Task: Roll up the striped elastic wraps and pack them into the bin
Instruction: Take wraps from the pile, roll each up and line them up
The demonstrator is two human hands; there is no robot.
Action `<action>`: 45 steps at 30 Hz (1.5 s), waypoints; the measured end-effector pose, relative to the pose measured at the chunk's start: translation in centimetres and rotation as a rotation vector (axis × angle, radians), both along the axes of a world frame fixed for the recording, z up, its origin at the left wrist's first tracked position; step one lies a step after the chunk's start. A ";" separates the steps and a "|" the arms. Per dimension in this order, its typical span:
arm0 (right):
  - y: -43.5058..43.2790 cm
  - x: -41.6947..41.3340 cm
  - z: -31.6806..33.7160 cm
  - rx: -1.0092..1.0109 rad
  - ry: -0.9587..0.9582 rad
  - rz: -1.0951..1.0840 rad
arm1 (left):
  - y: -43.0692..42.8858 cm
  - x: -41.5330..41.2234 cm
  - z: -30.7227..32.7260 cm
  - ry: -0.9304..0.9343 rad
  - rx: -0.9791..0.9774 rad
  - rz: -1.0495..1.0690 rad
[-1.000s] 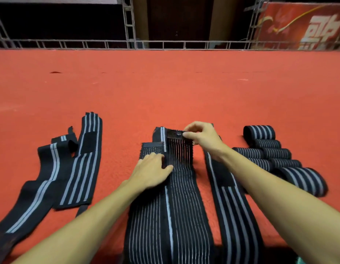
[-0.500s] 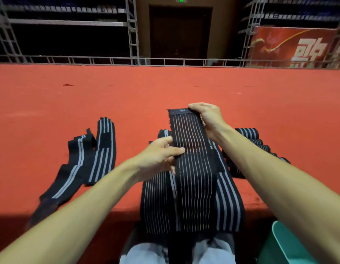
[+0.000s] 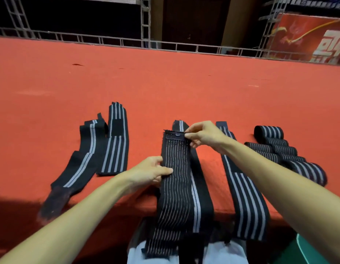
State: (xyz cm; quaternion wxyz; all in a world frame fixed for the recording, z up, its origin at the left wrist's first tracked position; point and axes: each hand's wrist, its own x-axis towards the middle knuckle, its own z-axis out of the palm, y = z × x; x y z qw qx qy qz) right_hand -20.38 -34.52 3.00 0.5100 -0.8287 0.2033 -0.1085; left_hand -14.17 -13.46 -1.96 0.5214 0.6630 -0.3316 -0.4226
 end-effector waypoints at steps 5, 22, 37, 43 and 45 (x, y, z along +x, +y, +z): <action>-0.7 1.4 -1.8 0.088 0.063 0.125 | -1.6 4.4 -2.4 -0.274 -0.030 0.294; -6.6 10.4 -9.3 -0.299 -0.091 -0.272 | -14.0 14.7 -6.2 -0.690 -0.011 0.532; -6.8 11.0 -10.8 -0.441 -0.091 -0.180 | -14.6 14.3 -6.4 -0.825 0.126 0.479; -5.1 9.1 -7.5 -0.424 -0.104 -0.133 | -11.6 12.1 -4.0 -0.774 -0.028 0.272; -4.3 7.9 -5.5 -0.406 -0.143 -0.097 | -10.2 11.2 -2.0 -0.802 -0.059 0.200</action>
